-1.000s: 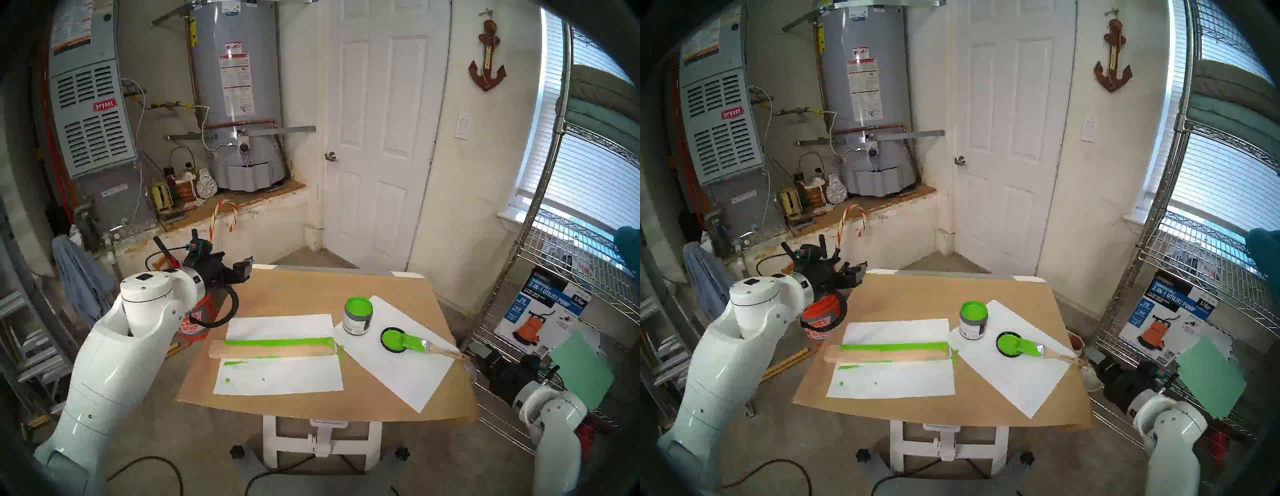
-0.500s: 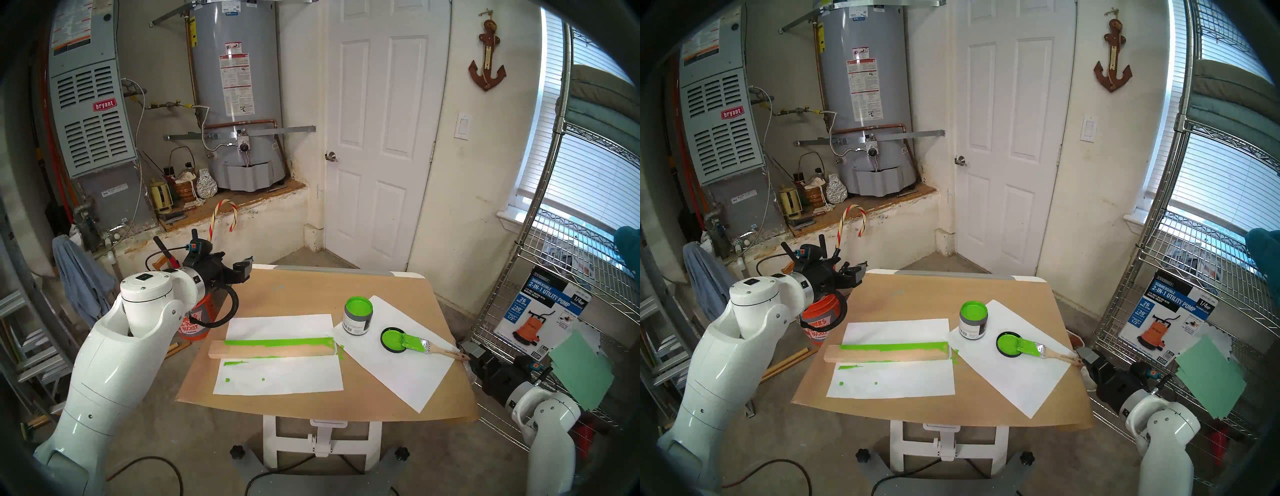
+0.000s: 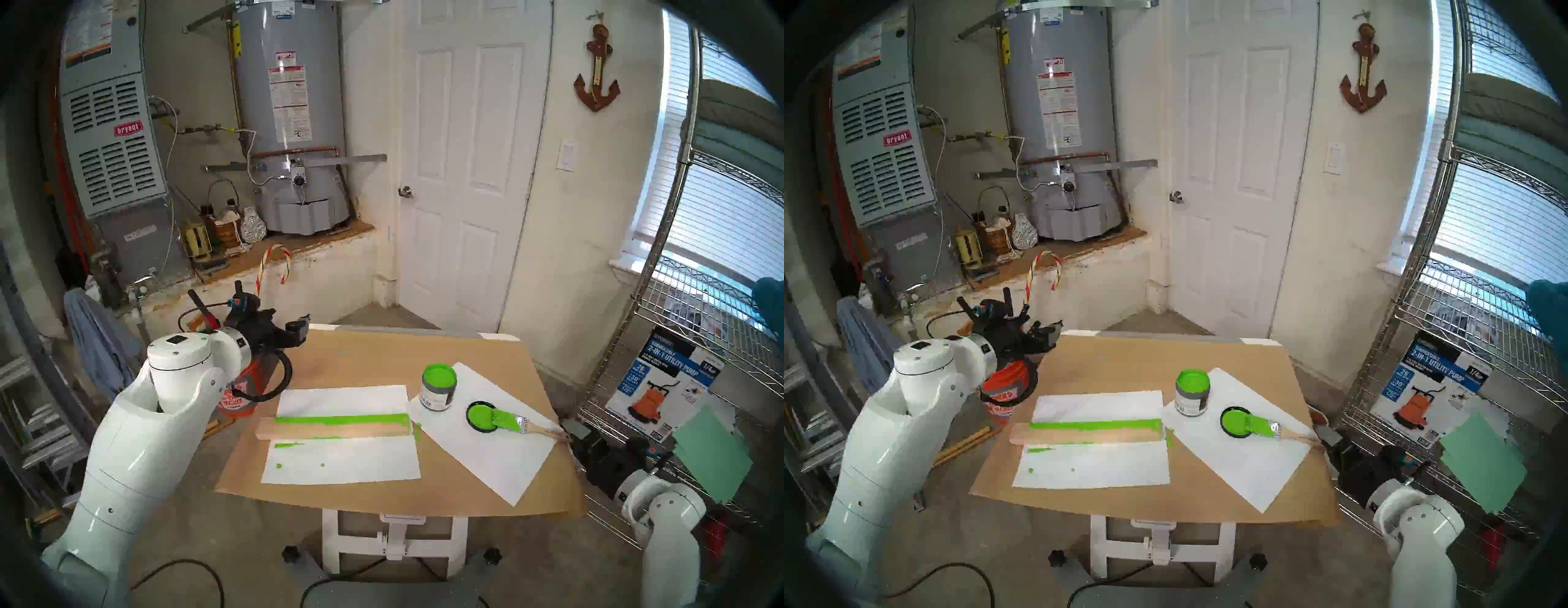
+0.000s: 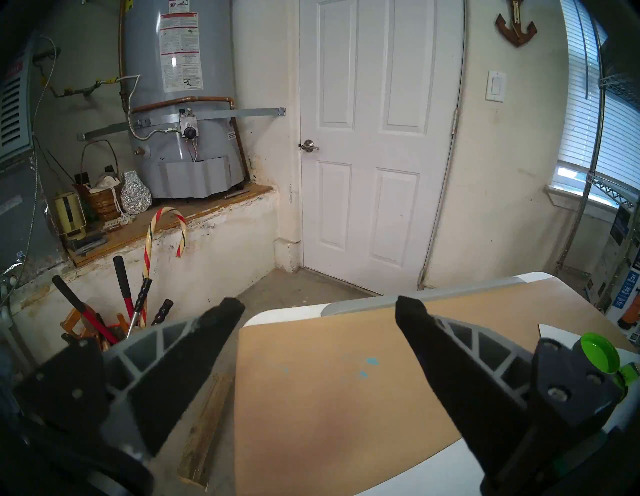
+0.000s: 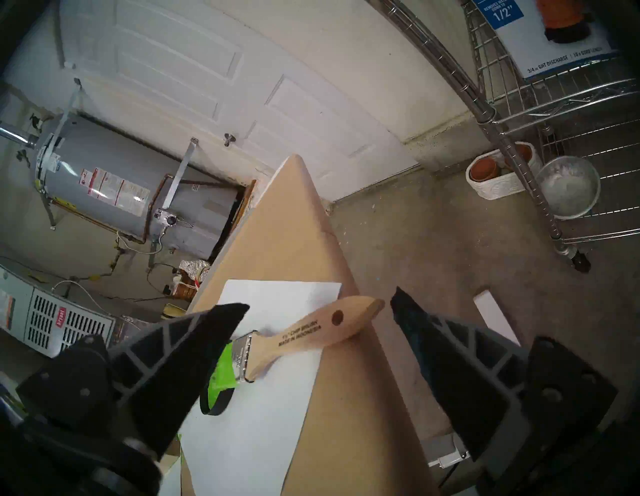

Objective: Pick up brush, dip the brush into paint, and paint the wood

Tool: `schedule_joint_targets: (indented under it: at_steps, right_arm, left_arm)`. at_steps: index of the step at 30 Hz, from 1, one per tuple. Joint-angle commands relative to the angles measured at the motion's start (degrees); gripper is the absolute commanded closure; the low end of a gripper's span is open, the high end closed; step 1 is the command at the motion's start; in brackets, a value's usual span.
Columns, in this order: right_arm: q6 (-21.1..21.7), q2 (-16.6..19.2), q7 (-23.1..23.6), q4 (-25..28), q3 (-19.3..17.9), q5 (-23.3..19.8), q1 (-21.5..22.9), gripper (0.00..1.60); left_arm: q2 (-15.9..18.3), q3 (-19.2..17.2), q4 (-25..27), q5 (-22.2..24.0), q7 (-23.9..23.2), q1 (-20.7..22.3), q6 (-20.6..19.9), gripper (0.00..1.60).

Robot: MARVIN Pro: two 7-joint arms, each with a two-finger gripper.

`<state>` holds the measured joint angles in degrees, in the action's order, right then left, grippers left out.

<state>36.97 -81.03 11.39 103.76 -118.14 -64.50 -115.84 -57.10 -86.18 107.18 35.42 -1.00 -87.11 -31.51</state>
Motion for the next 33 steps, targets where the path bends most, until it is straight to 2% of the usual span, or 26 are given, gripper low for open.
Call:
schedule_joint_targets:
  at_steps: [1, 5, 6, 16, 18, 19, 20, 23, 26, 33]
  right_arm:
    - [-0.6, 0.0, 0.7, 0.6, 0.4, 0.0, 0.7, 0.40]
    - [-1.0, 0.0, 1.2, 0.3, 0.5, 0.1, 0.9, 0.58]
    - [-1.2, 0.0, 1.2, 0.3, 0.5, 0.2, 0.9, 0.80]
    - [-1.3, 0.2, 1.1, 0.0, 0.7, 0.3, 1.1, 0.88]
    - [-1.7, 0.3, 1.5, -0.1, 0.8, 0.5, 1.1, 0.96]
    - [-2.0, 0.4, 1.7, -0.1, 0.8, 0.7, 1.1, 1.10]
    - [-2.6, 0.6, 2.4, -0.1, 1.0, 1.0, 1.0, 1.15]
    - [-3.5, 0.8, 3.6, 0.3, 1.1, 1.4, 0.4, 1.60]
    - [-5.4, 0.8, 6.4, 1.1, 1.4, 2.4, -0.7, 1.60]
    - [-9.0, -0.5, 12.9, 1.8, 1.1, 1.7, -1.6, 1.60]
  left_arm:
    - [0.1, -0.5, 1.0, 0.1, 0.0, 0.5, 0.1, 0.00]
    - [0.1, -0.5, 1.0, 0.1, 0.0, 0.5, 0.1, 0.00]
    - [0.1, -0.5, 1.0, 0.1, 0.0, 0.5, 0.1, 0.00]
    - [0.1, -0.5, 1.0, 0.1, 0.0, 0.5, 0.1, 0.00]
    - [0.1, -0.5, 1.0, 0.1, 0.0, 0.5, 0.1, 0.00]
    - [0.1, -0.5, 1.0, 0.1, 0.0, 0.5, 0.1, 0.00]
    - [0.1, -0.5, 1.0, 0.1, 0.0, 0.5, 0.1, 0.00]
    - [0.1, -0.5, 1.0, 0.1, 0.0, 0.5, 0.1, 0.00]
    - [0.1, -0.5, 1.0, 0.1, 0.0, 0.5, 0.1, 0.00]
    - [0.1, -0.5, 0.9, 0.1, 0.0, 0.5, 0.1, 0.00]
